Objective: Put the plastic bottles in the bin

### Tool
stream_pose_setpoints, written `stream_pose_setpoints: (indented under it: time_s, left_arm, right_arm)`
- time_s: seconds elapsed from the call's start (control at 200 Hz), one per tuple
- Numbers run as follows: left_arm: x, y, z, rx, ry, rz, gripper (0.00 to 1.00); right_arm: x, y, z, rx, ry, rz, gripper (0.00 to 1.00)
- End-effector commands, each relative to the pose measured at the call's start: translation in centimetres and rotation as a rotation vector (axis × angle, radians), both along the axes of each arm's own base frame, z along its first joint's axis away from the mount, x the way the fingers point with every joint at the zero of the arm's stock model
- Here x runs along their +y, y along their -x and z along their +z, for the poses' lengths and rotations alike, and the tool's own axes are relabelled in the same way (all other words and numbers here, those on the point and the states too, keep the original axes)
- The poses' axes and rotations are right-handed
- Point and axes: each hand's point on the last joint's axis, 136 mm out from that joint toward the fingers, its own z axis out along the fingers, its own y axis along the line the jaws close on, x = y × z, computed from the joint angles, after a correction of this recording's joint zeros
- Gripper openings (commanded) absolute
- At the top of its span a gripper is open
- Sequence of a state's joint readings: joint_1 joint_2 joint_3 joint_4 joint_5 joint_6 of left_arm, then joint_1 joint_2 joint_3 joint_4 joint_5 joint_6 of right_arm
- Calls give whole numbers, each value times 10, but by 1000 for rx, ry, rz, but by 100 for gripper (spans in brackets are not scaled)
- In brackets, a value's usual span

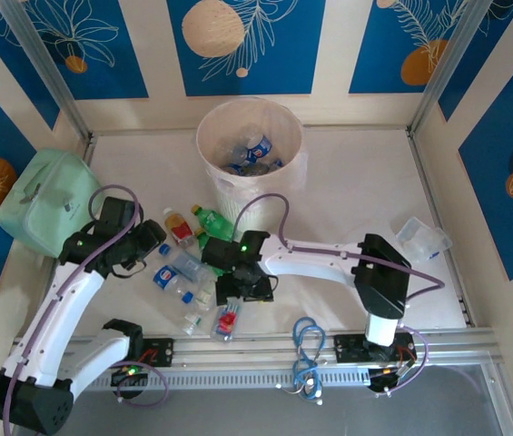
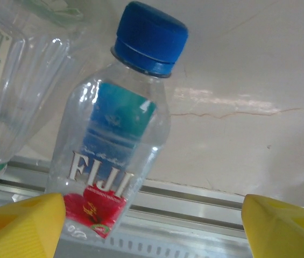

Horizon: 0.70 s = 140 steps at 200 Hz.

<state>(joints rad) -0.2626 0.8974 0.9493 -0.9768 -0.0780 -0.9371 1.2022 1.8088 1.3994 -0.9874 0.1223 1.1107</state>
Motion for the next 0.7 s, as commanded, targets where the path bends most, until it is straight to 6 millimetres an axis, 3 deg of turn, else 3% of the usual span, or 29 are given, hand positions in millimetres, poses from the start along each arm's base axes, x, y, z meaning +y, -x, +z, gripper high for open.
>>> stream_pose_setpoints:
  time_s: [0.0,0.095,0.32,0.535,0.695]
  left_arm:
    - [-1,8,-1,1,15,-22,69]
    - [-3,13,-6,18,28,-32,69]
    - [-4,14,-8,22,28,-42,70]
    - [-7,13,-13,31,43,-44,70]
    - [-8,10,-12,30,42,-46,70]
  right_arm:
    - [21,8,7,29,-42,2,86]
    - [25,5,4,35,-37,-3,88]
    - [9,6,-10,80,52,-76,87]
    - [17,6,-20,110,39,-48,88]
    - [12,2,-30,136,60,-70,86]
